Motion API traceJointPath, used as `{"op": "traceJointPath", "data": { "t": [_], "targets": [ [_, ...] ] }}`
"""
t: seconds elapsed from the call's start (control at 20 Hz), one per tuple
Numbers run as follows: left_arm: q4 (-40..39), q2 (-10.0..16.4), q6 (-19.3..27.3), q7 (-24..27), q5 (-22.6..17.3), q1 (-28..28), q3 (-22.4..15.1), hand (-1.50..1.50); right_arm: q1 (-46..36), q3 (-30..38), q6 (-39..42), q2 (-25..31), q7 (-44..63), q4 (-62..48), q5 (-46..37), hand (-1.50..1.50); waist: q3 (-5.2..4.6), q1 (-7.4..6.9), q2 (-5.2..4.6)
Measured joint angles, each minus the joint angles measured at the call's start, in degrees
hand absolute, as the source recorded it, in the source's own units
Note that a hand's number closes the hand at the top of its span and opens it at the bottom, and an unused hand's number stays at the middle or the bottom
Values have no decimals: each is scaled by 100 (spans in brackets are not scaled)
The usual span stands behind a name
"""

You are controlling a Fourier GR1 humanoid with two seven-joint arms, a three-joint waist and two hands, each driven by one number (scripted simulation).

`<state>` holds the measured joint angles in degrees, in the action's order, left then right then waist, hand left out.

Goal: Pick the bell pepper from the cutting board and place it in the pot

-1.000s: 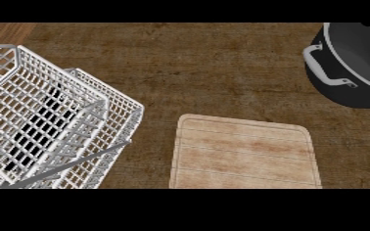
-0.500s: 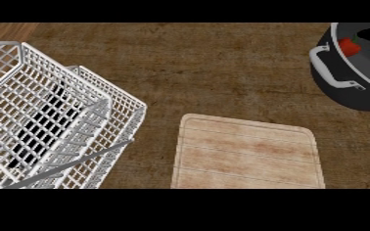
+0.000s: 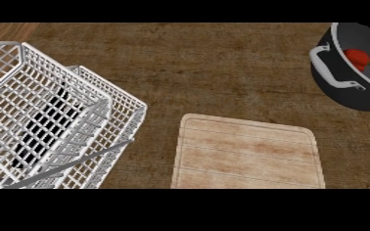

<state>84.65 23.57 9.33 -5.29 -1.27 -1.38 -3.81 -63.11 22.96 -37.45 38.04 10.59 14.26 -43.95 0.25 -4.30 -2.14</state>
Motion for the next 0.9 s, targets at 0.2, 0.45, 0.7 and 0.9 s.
{"op": "traceJointPath", "data": {
  "t": [0.2,0.45,0.7,0.9],
  "targets": [
    [-48,-46,27,8,44,54,-14,0,-34,493,-428,-85,-644,364,547,-150,-4,52,34],
    [79,31,-33,-107,4,135,105,0,17,1019,-346,-158,-1309,488,1207,-150,-18,122,83],
    [40,92,-163,-129,-54,190,273,0,187,1339,123,-206,-1800,599,1761,-150,-28,243,137],
    [121,63,-150,-99,-2,368,371,0,692,1473,330,-413,-2103,1038,2172,-150,-35,360,189]
  ]
}}
